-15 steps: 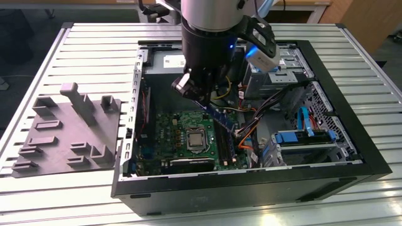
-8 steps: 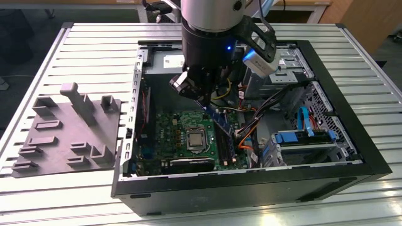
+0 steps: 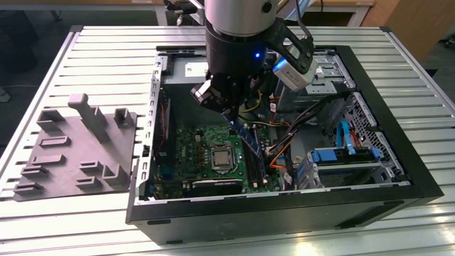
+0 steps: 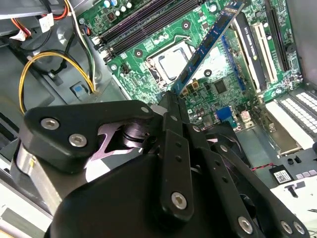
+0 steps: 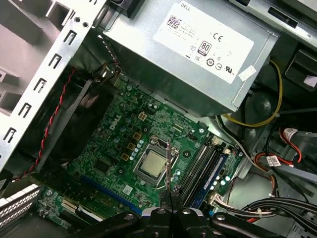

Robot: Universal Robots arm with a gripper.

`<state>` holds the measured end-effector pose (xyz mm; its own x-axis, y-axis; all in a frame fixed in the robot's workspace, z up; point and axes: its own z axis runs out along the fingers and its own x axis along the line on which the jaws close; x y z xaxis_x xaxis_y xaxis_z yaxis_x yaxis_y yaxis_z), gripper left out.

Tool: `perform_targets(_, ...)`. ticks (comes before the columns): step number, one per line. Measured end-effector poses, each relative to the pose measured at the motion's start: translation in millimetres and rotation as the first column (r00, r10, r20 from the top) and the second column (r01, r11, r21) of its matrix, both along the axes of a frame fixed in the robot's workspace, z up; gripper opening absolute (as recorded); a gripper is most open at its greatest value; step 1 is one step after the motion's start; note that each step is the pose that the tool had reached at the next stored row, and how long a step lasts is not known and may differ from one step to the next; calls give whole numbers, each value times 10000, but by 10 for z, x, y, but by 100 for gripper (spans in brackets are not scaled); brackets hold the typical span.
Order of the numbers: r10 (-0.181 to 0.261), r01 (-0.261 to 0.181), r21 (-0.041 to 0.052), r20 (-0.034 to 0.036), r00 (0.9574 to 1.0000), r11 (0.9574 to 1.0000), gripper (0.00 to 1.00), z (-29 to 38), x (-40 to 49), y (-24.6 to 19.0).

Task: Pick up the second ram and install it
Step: 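Insert the second ram into the second slot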

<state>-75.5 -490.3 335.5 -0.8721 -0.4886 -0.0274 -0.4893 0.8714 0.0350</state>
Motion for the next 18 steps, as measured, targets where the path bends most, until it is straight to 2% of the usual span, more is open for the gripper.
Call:
perform_targets(12,-115,115,1,0,9999,9999,11,-11,3,0)
perform_targets(18,-622,622,0,0,9981,9981,11,-20,4,0)
